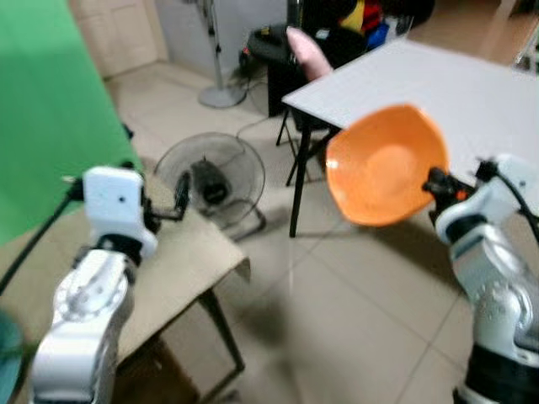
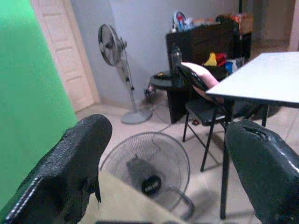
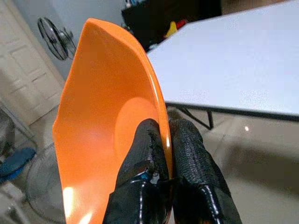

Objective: Setting the table

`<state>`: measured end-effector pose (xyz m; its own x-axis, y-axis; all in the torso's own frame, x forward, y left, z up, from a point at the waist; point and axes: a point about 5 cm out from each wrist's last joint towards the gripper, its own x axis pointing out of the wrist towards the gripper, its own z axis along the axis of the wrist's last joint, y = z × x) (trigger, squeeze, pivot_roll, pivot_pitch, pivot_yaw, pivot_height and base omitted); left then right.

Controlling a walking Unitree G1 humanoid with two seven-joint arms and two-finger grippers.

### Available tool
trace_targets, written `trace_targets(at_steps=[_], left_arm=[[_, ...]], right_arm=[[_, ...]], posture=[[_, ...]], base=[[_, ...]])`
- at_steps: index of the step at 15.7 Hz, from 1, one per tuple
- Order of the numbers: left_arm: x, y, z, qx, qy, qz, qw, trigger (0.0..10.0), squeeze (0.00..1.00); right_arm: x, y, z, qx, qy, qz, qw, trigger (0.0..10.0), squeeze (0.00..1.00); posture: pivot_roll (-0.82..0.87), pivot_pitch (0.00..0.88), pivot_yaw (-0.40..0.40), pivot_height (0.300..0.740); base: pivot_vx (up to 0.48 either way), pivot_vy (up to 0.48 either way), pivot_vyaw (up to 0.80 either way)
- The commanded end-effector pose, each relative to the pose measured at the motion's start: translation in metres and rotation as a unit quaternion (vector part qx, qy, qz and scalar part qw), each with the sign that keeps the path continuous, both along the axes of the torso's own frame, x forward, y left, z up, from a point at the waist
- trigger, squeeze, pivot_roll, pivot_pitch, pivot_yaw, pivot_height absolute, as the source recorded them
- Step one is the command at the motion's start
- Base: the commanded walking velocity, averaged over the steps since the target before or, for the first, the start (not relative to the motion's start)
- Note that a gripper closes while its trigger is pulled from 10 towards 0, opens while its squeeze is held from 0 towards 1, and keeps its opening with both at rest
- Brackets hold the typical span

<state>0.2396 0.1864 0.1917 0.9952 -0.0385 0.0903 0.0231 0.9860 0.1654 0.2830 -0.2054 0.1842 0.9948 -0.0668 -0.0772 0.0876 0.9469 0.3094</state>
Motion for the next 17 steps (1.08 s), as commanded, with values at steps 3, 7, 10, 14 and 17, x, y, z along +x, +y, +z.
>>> trace_targets(at_steps=[3, 7, 10, 14, 17], left_arm=[[0.000, 0.003, -0.001, 0.007, 0.003, 0.008, 1.000, 10.0, 0.00], [0.004, 0.003, 0.000, 0.012, 0.001, 0.004, 1.000, 10.0, 0.00], [0.007, 0.003, -0.001, 0.010, 0.002, 0.001, 1.000, 10.0, 0.00], [0.010, -0.006, -0.003, 0.010, 0.006, -0.027, 1.000, 10.0, 0.00], [0.009, -0.003, -0.005, 0.007, 0.009, -0.023, 1.000, 10.0, 0.00]], right_arm=[[0.001, 0.005, 0.004, 0.005, -0.013, 0.010, 1.000, 10.0, 0.00], [0.002, 0.006, 0.003, 0.009, -0.013, 0.009, 1.000, 10.0, 0.00], [0.008, 0.011, 0.003, 0.024, -0.010, 0.014, 1.000, 10.0, 0.00], [0.026, 0.021, 0.003, 0.092, 0.005, 0.044, 0.995, 10.0, 0.00], [0.032, 0.029, 0.003, 0.122, 0.013, 0.077, 0.990, 10.0, 0.00]], posture=[[-0.09, 0.000, 0.032, 0.740], [-0.09, 0.000, 0.039, 0.740], [-0.09, 0.000, 0.051, 0.740], [-0.10, 0.000, 0.063, 0.740], [-0.10, 0.000, 0.060, 0.740]], base=[[0.307, 0.000, -0.74], [0.307, 0.000, -0.74], [0.307, 0.000, -0.75], [0.307, 0.000, -0.19], [0.308, 0.000, 0.00]])
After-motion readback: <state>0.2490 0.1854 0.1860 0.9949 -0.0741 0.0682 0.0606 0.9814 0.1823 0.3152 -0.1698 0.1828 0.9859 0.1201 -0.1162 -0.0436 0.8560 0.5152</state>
